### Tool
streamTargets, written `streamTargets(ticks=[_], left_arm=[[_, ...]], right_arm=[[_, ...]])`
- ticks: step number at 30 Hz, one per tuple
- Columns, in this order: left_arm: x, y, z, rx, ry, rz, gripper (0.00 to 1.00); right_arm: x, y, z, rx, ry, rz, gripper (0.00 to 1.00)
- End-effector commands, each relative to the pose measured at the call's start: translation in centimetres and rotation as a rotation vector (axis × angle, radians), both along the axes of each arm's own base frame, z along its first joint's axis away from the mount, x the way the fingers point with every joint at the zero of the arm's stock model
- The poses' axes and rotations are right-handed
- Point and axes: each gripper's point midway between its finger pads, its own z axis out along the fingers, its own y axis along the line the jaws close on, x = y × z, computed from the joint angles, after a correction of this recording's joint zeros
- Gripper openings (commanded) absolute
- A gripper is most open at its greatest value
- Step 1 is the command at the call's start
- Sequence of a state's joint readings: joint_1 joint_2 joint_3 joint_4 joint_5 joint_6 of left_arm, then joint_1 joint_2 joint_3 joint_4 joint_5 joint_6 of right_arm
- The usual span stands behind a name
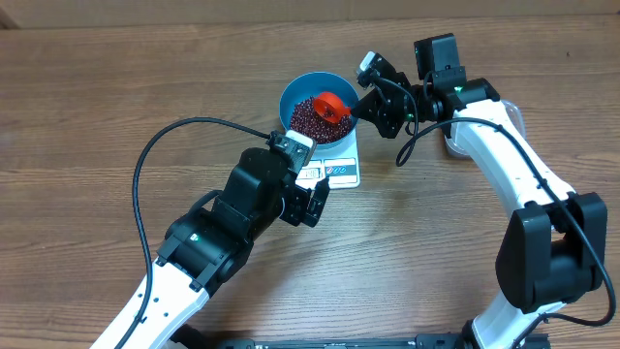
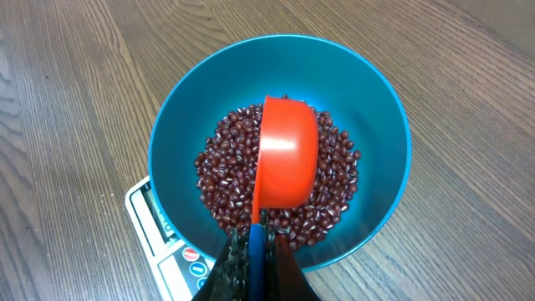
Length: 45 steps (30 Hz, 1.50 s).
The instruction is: Scoop item into bowl and weigh 150g on scale
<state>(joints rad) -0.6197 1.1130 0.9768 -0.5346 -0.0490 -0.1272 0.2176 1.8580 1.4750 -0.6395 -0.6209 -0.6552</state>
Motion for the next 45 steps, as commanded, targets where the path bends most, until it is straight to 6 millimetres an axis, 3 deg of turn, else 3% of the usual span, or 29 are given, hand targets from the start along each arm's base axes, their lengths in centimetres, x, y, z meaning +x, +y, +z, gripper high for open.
streamTargets(ticks=[1, 8, 11, 14, 17, 45], left_arm=[[0.1, 0.2, -0.1, 0.006, -0.004, 0.001, 0.99], [0.1, 0.2, -0.1, 0.006, -0.004, 0.001, 1.0], [0.1, 0.2, -0.1, 0.006, -0.004, 0.001, 0.99], [0.1, 0.1, 0.0, 0.004, -0.007, 0.001, 0.99], [0.1, 0.1, 0.0, 0.004, -0.007, 0.001, 0.99], [0.0, -0.1, 0.0, -0.007, -0.004, -0.013, 1.0]], right_arm=[[0.4, 0.2, 2.6, 0.019, -0.07, 0.008, 0.04], [0.9, -0.3, 2.5, -0.003, -0.082, -0.014, 0.04], [0.2, 0.5, 3.0, 0.046, -0.067, 0.028, 0.04], [1.4, -0.7, 2.3, -0.038, -0.11, -0.025, 0.04], [0.8, 0.1, 3.0, 0.02, -0.103, 0.017, 0.04], [0.5, 0.2, 2.7, 0.015, -0.089, 0.02, 0.04]])
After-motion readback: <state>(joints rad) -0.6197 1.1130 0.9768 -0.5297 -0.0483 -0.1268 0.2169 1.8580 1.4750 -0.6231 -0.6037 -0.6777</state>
